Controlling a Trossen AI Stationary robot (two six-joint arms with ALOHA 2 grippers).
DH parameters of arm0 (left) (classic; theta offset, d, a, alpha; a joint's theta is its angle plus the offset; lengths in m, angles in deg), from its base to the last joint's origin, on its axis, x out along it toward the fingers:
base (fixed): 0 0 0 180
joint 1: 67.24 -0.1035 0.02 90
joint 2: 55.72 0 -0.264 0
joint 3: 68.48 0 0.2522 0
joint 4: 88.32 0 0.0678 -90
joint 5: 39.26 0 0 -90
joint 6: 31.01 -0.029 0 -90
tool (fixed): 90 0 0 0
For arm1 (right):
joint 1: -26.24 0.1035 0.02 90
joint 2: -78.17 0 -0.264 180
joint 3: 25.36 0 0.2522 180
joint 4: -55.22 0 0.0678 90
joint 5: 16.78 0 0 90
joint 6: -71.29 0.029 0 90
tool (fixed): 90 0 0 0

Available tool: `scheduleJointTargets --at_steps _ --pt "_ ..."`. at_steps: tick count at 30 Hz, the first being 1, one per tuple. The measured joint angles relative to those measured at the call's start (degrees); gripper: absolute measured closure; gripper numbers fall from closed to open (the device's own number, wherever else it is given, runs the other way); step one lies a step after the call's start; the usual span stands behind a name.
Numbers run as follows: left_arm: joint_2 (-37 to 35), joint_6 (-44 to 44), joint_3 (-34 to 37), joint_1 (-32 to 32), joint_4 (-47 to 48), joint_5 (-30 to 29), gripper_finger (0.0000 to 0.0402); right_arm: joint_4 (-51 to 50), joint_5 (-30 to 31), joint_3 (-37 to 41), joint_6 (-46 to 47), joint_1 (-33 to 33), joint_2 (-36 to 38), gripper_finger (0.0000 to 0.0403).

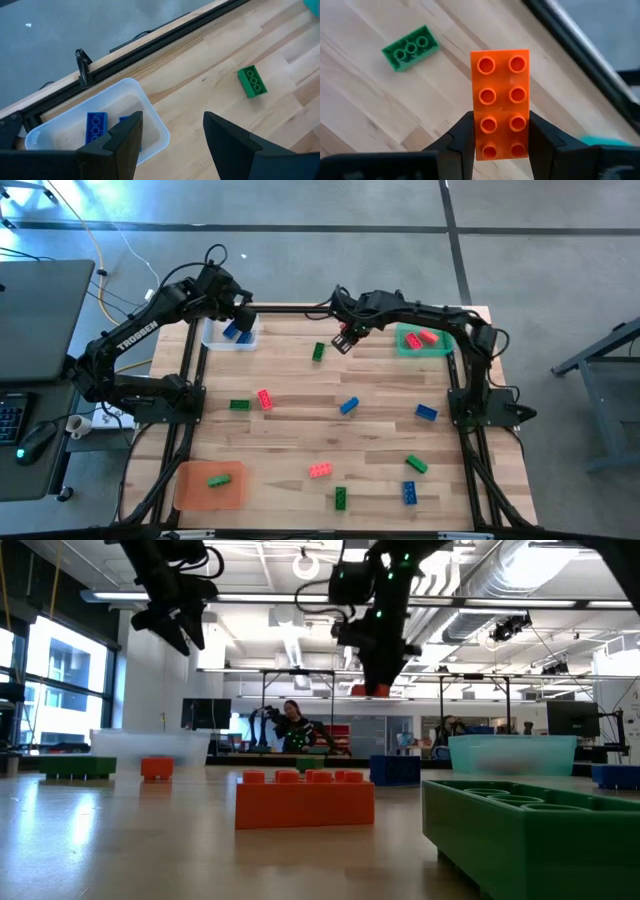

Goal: Sort & place blocks by color
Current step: Put the orange game piece into the light blue bin

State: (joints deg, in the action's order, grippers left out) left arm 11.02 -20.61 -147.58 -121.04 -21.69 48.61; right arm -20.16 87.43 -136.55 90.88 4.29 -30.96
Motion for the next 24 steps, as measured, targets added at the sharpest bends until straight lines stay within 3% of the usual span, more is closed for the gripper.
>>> scheduleJointTargets --at_steps 9,14,24 --pt "0.0 -0.56 0.0 0.0 0.03 3.0 0.0206 -14.63 12.09 0.0 9.49 4.05 5.07 0.0292" --pt "0.0 -0.56 0.0 0.48 0.03 3.87 0.0206 -20.77 15.35 0.68 13.39 4.13 5.36 0.0292" --pt "0.0 -2.71 0.0 3.59 1.32 3.89 0.0206 -20.15 15.89 18.5 18.44 2.22 10.69 0.0292"
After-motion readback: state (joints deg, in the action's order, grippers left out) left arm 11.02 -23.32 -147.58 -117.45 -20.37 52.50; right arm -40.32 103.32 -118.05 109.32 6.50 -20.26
